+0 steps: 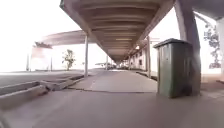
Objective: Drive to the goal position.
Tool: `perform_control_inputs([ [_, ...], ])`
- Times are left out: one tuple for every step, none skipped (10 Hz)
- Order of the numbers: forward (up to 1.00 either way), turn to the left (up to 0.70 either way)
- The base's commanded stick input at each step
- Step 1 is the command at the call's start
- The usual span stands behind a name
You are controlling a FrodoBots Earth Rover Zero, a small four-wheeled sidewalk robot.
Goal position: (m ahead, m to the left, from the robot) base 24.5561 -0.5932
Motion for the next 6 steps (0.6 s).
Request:
perform_control_inputs([
  [0.7,0.0],
  [0.7,0.0],
  [0.7,0.0],
  [0.7,0.0],
  [0.7,0.0],
  [0.7,0.0],
])
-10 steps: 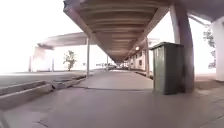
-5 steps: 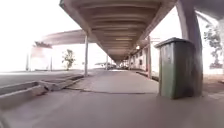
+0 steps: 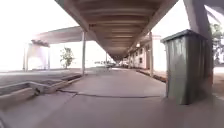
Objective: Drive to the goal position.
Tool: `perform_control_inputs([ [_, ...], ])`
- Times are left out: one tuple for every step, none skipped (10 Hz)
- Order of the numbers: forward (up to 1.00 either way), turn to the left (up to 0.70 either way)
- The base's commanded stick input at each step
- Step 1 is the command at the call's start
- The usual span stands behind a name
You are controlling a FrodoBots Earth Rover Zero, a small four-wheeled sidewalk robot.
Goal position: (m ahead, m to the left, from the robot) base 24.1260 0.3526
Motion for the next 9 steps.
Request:
perform_control_inputs([
  [0.7,0.0],
  [0.7,0.0],
  [0.7,0.0],
  [0.7,0.0],
  [0.7,0.0],
  [0.7,0.0],
  [0.7,0.0],
  [0.7,0.0],
  [0.7,0.0],
])
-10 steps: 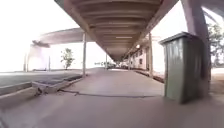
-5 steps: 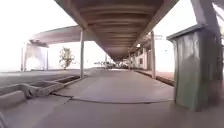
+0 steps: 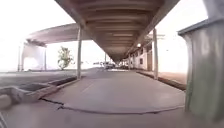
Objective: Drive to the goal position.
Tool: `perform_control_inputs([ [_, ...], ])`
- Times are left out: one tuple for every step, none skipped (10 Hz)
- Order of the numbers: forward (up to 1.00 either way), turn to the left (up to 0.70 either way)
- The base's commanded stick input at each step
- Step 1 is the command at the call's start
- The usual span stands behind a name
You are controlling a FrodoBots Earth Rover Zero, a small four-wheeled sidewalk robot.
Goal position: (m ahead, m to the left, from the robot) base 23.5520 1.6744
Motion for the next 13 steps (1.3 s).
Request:
perform_control_inputs([
  [0.7,0.0],
  [0.7,0.0],
  [0.7,0.0],
  [0.7,0.0],
  [0.7,0.0],
  [0.7,0.0],
  [0.7,0.0],
  [0.7,0.0],
  [0.7,0.0],
  [0.7,0.0],
  [0.7,0.0],
  [0.7,0.0],
  [0.7,0.0],
])
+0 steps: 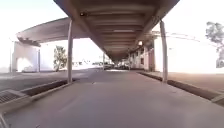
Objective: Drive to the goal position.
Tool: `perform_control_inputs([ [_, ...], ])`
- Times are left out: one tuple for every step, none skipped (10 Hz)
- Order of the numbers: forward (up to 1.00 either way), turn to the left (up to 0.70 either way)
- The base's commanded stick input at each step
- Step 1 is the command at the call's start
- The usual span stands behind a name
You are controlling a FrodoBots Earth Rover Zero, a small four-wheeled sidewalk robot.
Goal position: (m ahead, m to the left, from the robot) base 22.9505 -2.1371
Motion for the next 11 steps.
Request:
perform_control_inputs([
  [0.7,0.0],
  [0.7,0.0],
  [0.7,0.0],
  [0.7,0.0],
  [0.7,0.0],
  [0.7,0.0],
  [0.7,0.0],
  [0.7,0.0],
  [0.7,0.0],
  [0.7,0.0],
  [0.7,0.0],
])
